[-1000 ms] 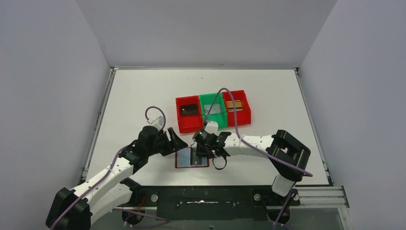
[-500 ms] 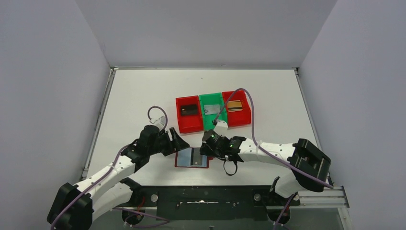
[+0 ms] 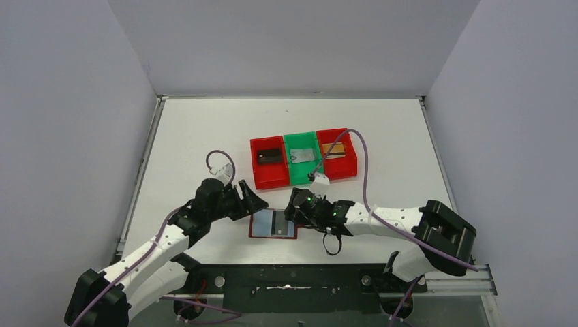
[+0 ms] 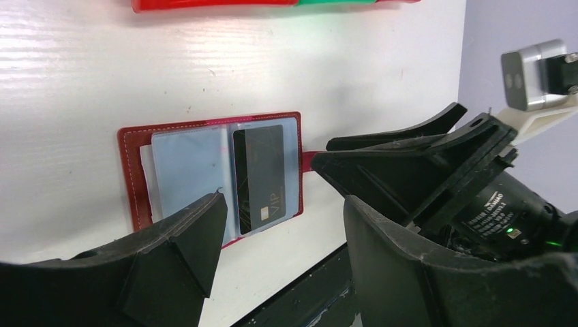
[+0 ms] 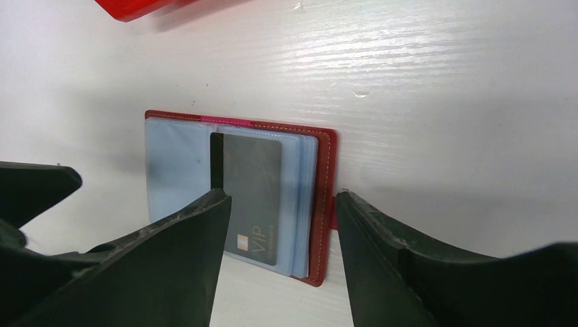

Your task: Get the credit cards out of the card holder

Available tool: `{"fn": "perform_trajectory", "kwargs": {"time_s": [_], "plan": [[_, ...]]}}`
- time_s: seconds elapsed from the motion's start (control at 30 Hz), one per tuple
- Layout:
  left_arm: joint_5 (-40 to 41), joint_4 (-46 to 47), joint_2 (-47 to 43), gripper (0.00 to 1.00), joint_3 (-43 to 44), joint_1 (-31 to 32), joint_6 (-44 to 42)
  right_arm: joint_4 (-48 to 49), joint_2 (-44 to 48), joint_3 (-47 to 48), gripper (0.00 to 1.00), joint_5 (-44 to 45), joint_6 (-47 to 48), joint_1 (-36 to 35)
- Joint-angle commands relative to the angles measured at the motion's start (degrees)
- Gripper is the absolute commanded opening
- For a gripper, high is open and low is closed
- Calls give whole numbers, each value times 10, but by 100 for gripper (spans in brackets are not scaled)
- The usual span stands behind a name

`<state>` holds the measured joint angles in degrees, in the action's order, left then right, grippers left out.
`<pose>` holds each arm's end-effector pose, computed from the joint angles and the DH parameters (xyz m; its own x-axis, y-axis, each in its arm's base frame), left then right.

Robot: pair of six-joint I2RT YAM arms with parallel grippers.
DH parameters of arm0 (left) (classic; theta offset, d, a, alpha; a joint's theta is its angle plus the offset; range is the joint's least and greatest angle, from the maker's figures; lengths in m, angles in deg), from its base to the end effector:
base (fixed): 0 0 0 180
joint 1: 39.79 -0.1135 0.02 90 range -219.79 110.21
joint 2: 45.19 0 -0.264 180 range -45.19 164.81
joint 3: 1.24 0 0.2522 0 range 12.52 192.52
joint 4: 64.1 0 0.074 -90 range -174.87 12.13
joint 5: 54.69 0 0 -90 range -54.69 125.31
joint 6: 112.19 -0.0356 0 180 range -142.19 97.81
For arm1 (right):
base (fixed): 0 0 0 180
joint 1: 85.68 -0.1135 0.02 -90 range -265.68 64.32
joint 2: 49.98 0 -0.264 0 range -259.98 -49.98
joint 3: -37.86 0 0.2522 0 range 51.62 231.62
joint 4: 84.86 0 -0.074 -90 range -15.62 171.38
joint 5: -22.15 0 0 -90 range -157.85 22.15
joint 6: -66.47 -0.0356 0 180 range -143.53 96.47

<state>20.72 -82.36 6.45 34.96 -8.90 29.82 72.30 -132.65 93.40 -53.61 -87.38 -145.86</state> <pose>0.1580 -0.1050 0.1932 -0.8264 -0.3944 -0.4019 0.0413 0.6695 -0.7417 0.1471 0.2391 0.1773 -0.8520 0.2631 -0.4525 0.0059 0.8692 0.4943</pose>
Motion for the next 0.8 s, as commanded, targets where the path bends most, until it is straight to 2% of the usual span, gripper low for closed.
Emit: {"fn": "perform_trajectory", "kwargs": {"time_s": [0.0,0.07,0.2,0.3,0.4,0.77], "plan": [[34,0,-37,63,4,-5,3,84,27,-22,60,38,6,-8],[45,-2,-49,65,0,-7,5,109,32,-31,61,35,20,-9],[61,-12,-71,66,-1,-13,3,89,48,-35,62,41,2,-9],[65,-20,-81,69,1,-18,1,107,63,-47,69,41,7,-9],[67,-29,-86,71,5,-22,-3,96,59,-40,72,44,6,-9],[31,-17,-80,71,5,-32,-4,48,28,-10,66,42,-14,-12]]}}
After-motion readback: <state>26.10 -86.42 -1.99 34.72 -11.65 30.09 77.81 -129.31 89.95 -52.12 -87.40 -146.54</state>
